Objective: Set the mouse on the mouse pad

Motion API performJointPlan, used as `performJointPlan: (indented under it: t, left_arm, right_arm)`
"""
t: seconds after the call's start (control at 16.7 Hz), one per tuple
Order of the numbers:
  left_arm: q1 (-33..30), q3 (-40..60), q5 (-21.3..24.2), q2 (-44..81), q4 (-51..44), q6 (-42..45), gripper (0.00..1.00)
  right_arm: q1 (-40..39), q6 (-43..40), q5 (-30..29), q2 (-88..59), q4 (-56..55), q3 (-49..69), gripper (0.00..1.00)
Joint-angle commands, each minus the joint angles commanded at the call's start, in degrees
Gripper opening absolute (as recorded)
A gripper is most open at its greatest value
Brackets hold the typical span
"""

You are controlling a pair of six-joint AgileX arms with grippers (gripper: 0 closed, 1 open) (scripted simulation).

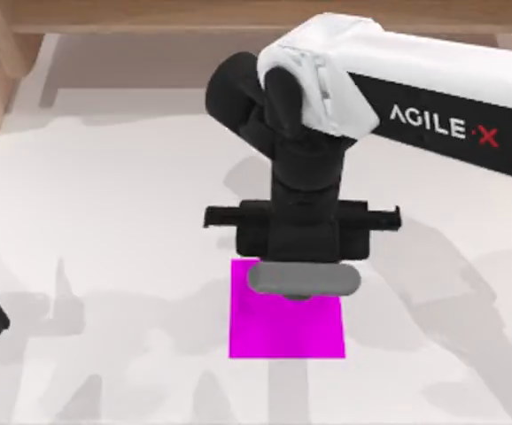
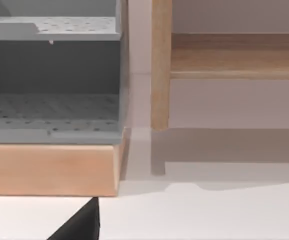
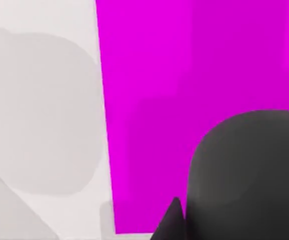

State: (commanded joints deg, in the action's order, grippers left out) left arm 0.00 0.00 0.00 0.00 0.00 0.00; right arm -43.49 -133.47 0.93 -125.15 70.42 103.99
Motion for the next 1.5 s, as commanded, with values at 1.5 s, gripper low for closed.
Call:
performJointPlan:
  t: [1.5]
  left_arm:
    - [0.0,0.0,0.0,0.0,0.0,0.0,1.0]
  right_arm:
    - [-3.2,-1.0,0.0,-1.6,-9.0,-4.9,0.0]
